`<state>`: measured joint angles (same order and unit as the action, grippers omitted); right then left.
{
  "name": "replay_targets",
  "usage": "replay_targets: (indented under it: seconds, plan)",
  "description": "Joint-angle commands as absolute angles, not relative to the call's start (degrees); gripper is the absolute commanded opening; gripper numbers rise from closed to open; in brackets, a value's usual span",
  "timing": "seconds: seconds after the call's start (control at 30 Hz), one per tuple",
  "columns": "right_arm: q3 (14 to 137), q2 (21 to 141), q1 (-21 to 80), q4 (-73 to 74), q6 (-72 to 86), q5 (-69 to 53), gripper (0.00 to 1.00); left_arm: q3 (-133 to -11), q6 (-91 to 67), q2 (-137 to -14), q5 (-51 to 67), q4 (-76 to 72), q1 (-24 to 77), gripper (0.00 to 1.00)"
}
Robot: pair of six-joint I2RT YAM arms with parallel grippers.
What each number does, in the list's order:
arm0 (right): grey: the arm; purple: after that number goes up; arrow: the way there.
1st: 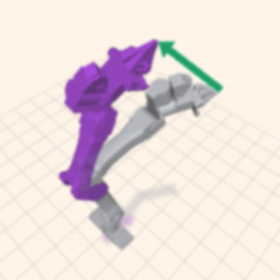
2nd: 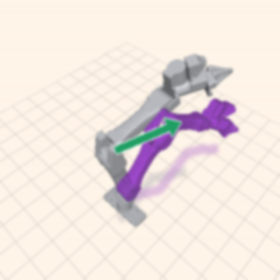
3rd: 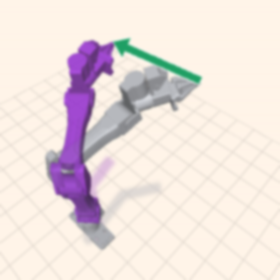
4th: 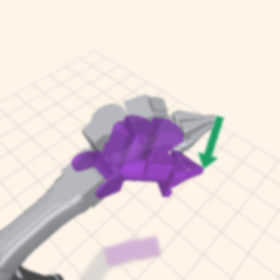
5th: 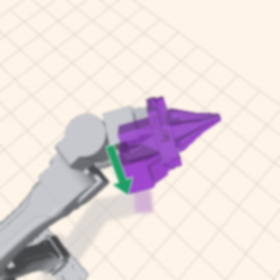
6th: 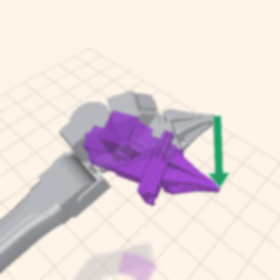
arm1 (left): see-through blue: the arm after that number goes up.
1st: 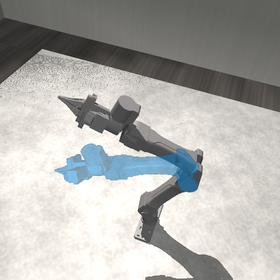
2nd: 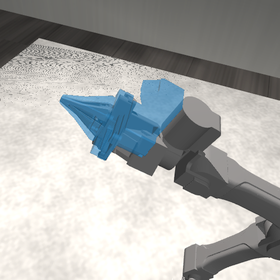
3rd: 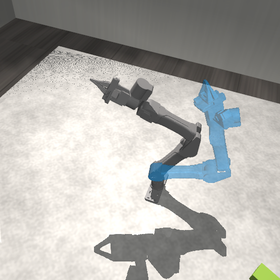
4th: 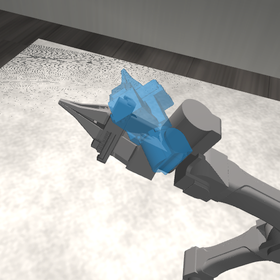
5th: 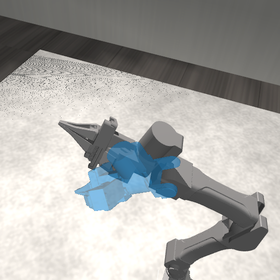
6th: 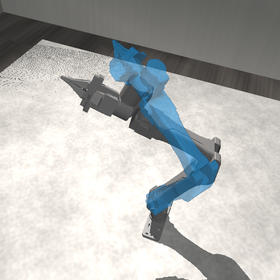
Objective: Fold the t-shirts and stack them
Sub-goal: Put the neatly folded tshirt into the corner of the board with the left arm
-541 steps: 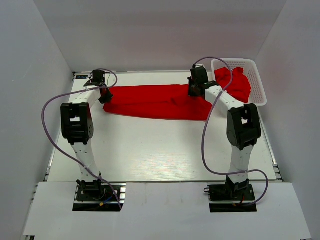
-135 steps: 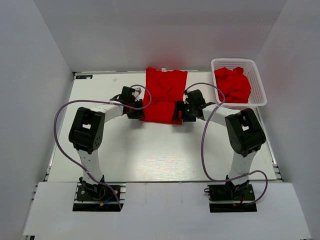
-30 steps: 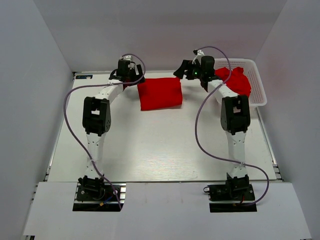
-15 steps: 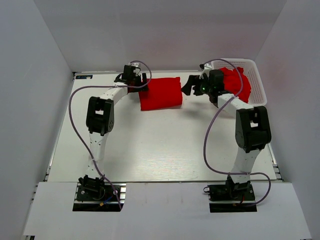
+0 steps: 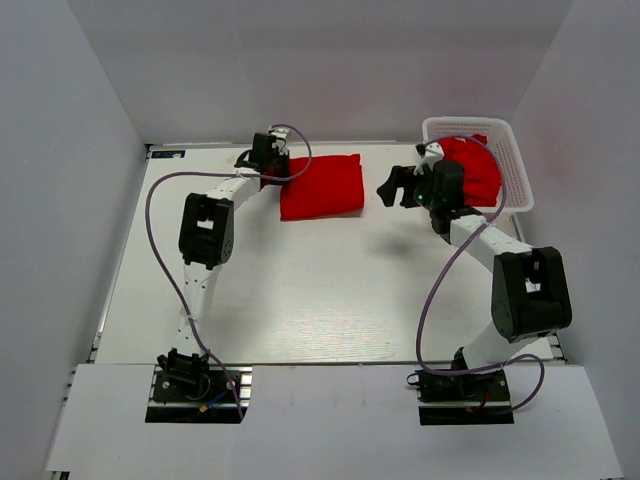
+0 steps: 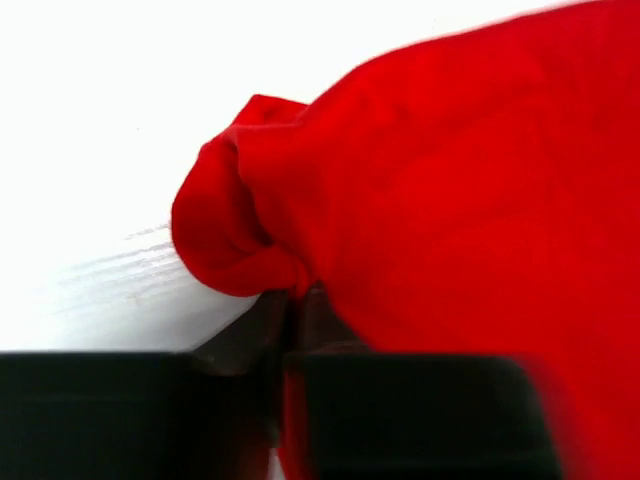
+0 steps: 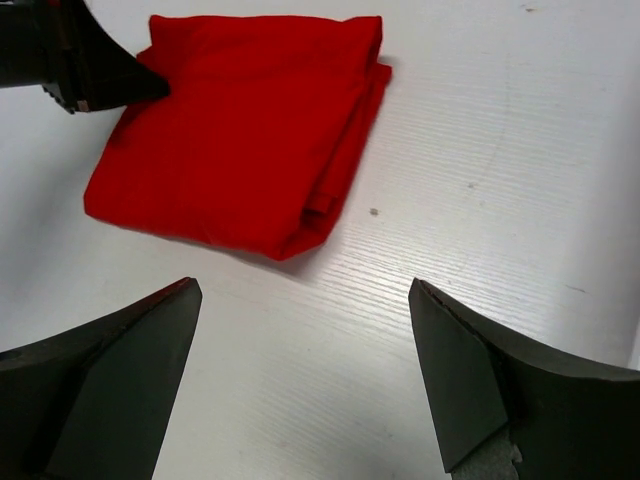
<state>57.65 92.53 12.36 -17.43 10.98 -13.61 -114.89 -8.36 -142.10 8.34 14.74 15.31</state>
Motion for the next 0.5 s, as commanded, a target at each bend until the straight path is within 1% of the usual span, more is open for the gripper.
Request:
replay_targets:
  seconds: [0.0,0.03,0.13,0.23,0.33,0.47]
  plan:
    - [54.9,89.7,11.4,-20.3,9.2,-9.3,0.90,-113.7,-4.0,-140.5,9.4,14.6,15.9,0.06]
    - [54.5,89.0,11.2,-20.1,9.2,-8.4,0.90,-112.8,-4.0,-138.7,7.8,14.0,15.1,0.00]
    - [53.1,86.4,10.5,-20.0,9.6,-4.7,0.90,-110.9,-4.0,-135.5,9.2,12.3,13.3,0.00]
    - [51.9,85.7,9.9,-20.2,11.4,-4.0,0.90,-108.0,-3.8,-131.1,8.0,10.3,11.0,0.00]
    - [51.2,85.2,9.2,-20.7,12.3,-6.8,0.90,-105.5,-1.3,-127.9,8.5,10.3,8.8,0.00]
    - [51.5,85.6,8.7,-21.0,13.4,-8.4,0.90,-104.1,3.8,-126.6,10.5,10.3,5.0,0.00]
